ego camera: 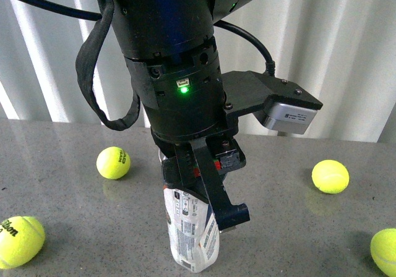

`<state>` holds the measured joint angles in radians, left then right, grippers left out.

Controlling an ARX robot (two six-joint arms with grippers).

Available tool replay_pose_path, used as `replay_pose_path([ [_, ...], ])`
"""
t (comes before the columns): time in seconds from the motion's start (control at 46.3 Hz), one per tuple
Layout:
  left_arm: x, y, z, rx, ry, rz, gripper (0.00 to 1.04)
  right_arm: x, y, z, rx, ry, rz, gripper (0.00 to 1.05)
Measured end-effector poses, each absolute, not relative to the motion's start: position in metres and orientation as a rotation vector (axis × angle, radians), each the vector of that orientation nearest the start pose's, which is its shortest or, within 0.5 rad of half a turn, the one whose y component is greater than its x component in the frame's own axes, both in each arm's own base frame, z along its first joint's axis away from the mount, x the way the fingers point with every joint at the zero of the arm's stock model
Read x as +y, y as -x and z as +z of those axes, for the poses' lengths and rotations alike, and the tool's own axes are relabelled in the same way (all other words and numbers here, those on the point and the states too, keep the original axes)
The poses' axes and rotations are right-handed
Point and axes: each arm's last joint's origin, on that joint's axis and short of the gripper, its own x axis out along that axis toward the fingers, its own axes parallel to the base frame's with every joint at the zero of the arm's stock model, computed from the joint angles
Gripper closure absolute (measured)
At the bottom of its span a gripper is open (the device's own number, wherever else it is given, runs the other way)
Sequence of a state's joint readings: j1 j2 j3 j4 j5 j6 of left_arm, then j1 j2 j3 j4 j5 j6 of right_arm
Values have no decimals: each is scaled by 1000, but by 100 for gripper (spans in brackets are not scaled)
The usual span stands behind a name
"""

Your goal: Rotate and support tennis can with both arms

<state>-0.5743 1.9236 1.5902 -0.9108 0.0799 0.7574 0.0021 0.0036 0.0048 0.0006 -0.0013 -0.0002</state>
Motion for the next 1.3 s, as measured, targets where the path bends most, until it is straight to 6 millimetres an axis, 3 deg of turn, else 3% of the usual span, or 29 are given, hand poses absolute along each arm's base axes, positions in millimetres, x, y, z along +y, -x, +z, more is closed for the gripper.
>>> replay_pose_path([
  [0.173,-217,-331,235,951,-923,-1006,100,0,-98,165,-2,0,4,7],
  [0.411,-218,-335,228,973,-860,-1021,64,0,-98,165,-2,0,4,7],
  [0.843,-208,-338,264,918,-786,-984,6,0,-98,165,-2,0,3,7],
  [0.951,-204,-336,273,902,-749,-968,7,0,-98,165,-2,0,3,7],
  [1.059,-195,-335,291,840,-599,-909,7,0,-98,165,-2,0,3,7],
  [1.21,-164,-331,316,672,-201,-588,7,0,-98,165,-2,0,3,7],
  [1.297,-154,-326,323,645,-47,-506,7,0,-98,165,-2,0,3,7],
])
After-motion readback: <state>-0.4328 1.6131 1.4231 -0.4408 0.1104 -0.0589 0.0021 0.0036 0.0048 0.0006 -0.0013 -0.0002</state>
